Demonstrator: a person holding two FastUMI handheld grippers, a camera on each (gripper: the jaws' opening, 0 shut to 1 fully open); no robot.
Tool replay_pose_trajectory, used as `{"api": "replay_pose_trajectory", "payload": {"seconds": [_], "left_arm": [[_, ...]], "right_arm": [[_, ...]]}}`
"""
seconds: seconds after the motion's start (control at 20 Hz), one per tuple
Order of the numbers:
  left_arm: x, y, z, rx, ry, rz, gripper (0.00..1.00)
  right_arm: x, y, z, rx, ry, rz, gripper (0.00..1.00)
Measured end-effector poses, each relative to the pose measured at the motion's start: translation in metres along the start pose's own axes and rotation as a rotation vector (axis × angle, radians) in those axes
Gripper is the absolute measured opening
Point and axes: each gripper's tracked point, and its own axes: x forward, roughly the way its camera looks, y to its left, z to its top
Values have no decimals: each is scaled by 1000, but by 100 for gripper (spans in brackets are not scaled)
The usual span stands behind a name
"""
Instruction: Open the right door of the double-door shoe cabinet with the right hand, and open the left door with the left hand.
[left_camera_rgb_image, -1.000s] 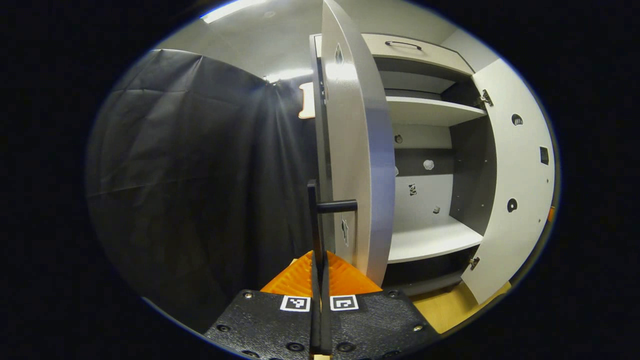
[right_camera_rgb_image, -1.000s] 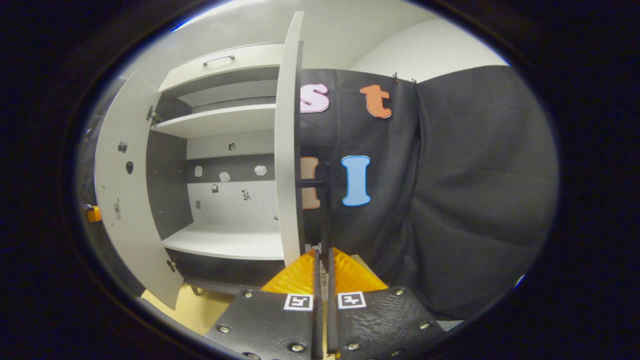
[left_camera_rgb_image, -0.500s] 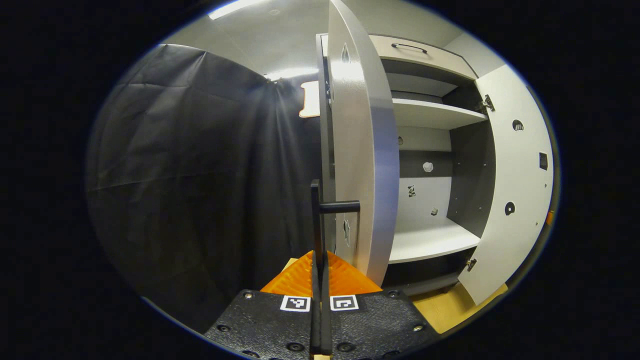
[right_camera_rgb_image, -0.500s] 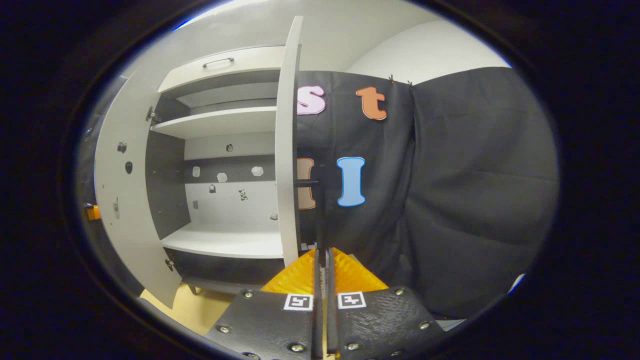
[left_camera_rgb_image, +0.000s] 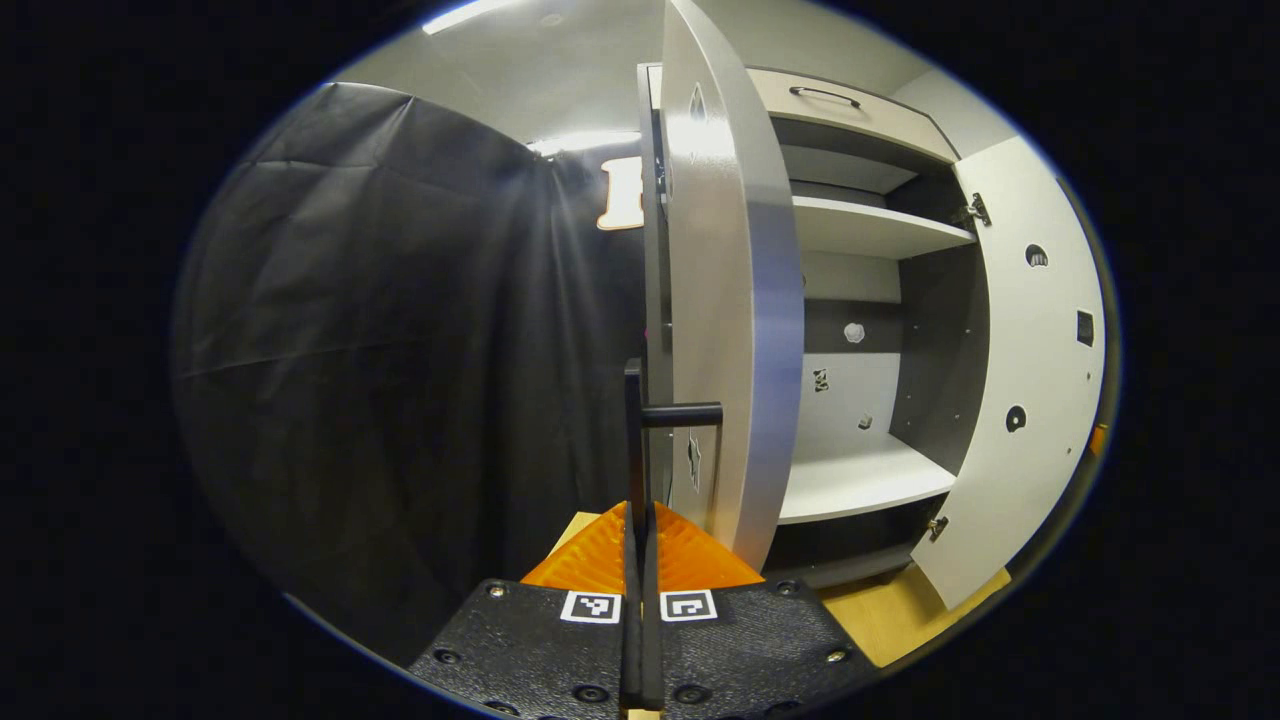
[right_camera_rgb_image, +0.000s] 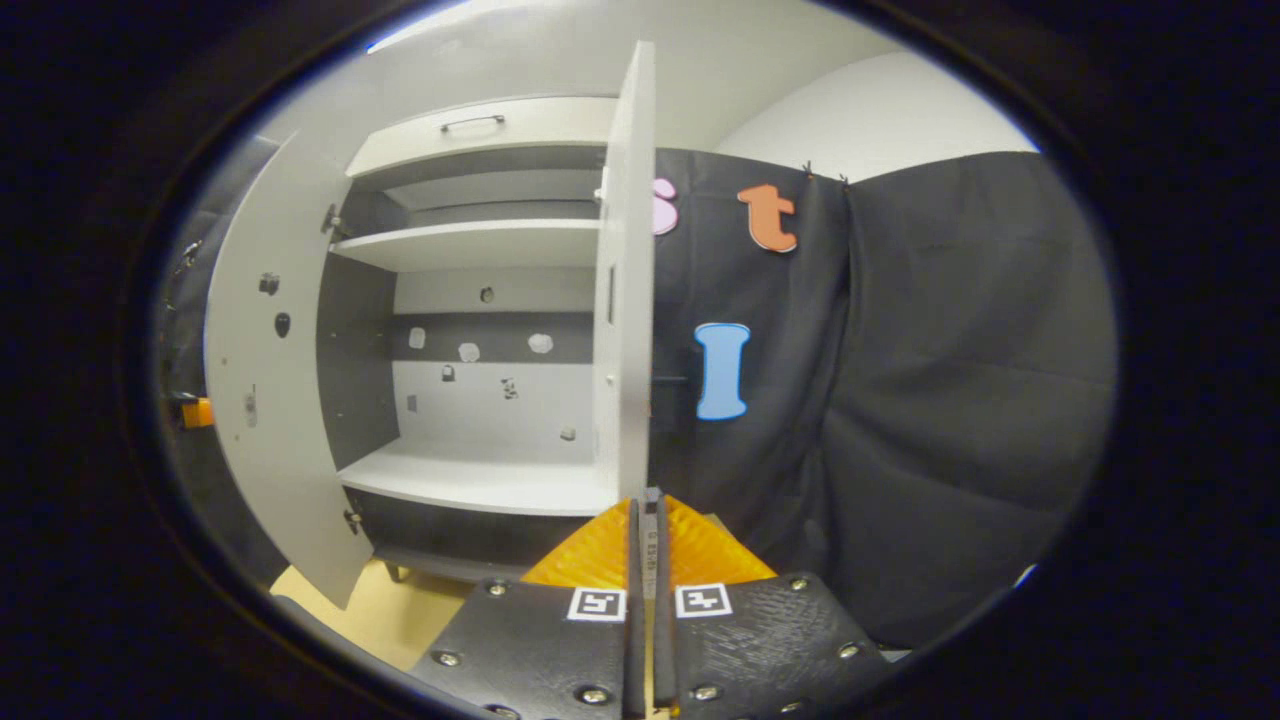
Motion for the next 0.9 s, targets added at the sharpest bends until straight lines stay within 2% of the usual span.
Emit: {"api": "replay_pose_trajectory", "payload": {"seconds": [0.35, 0.4, 0.55, 0.65, 0.7, 0.85, 0.9], "left_arm": [[-4, 7, 2, -20, -3, 8, 3], [-6, 11, 2, -19, -8, 20, 5], [-15, 31, 5, -16, -16, 103, 0], [-23, 31, 15, -9, -36, 121, 4], [-32, 31, 17, -8, -39, 125, 5], [-50, 20, 27, -12, -52, 104, 0], [-55, 10, 29, -13, -59, 89, 6]], "right_arm": [[5, 60, 5, -18, 1, 101, 4], [7, 70, 3, -26, 4, 126, 4], [18, 102, -1, -37, 13, 208, 4], [28, 118, -2, -57, 14, 245, 4], [32, 126, -3, -61, 15, 264, 4], [44, 153, 2, -67, 10, 312, 4], [47, 156, 6, -68, -4, 321, 4]]}}
